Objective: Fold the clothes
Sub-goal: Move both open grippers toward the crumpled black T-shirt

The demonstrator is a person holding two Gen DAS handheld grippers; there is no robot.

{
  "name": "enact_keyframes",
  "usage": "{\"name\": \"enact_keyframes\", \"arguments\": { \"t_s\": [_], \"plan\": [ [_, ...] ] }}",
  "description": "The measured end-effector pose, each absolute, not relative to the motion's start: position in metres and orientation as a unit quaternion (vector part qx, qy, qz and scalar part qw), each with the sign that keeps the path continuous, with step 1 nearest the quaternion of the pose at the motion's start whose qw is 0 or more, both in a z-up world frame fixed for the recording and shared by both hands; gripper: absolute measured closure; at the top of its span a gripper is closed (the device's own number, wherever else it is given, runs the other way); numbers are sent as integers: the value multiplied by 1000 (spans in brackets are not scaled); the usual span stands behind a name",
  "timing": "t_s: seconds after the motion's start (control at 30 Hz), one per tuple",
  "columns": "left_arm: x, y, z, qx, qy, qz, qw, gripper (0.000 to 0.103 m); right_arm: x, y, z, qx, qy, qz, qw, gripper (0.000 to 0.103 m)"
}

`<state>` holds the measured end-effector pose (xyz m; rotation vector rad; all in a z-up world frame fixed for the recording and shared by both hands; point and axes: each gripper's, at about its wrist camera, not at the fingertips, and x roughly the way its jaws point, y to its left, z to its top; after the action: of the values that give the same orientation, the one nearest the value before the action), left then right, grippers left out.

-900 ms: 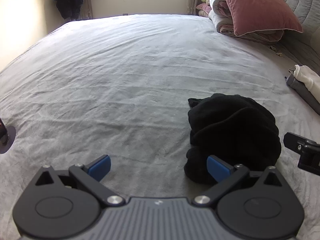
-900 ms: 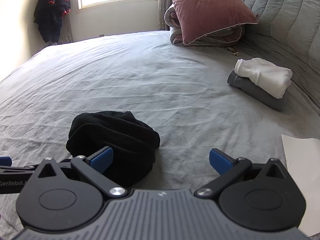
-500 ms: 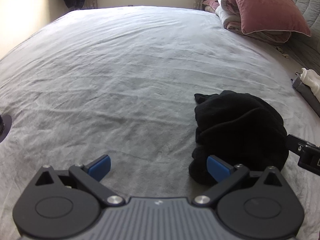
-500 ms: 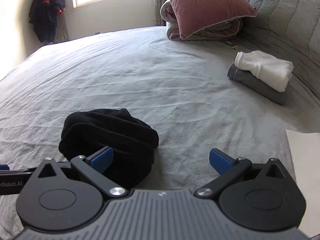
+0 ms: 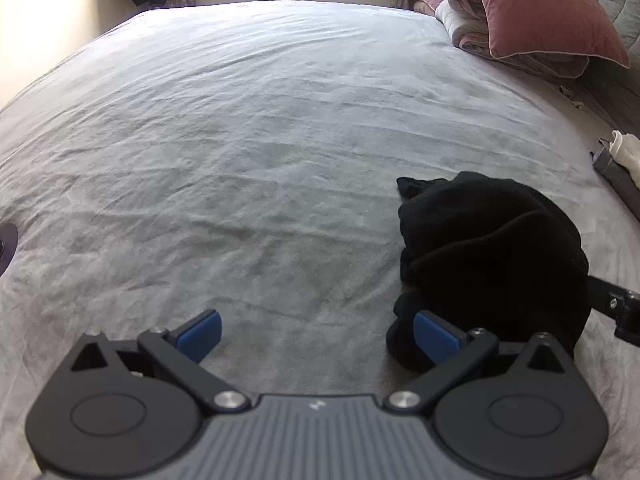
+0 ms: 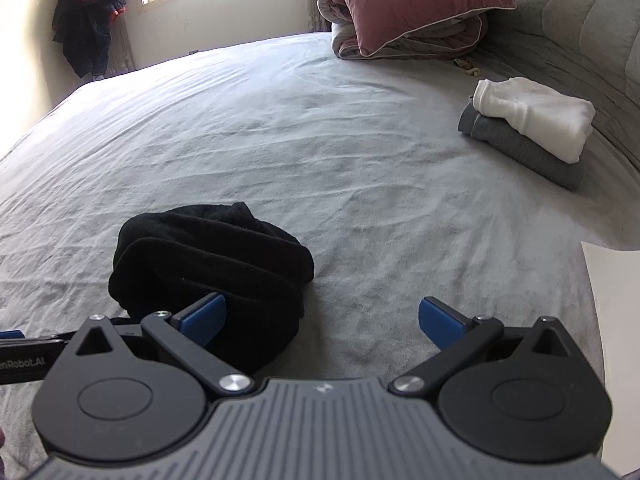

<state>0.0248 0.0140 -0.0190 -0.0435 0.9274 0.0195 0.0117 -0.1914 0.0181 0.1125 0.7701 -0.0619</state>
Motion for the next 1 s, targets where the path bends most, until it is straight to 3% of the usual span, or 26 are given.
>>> {"name": "enact_keyframes", "arguments": {
  "t_s": [1.0],
  "plan": [
    [32, 15, -30, -6, 463, 14, 886, 0, 13, -183, 11, 37, 409, -5, 912, 0]
  ]
}}
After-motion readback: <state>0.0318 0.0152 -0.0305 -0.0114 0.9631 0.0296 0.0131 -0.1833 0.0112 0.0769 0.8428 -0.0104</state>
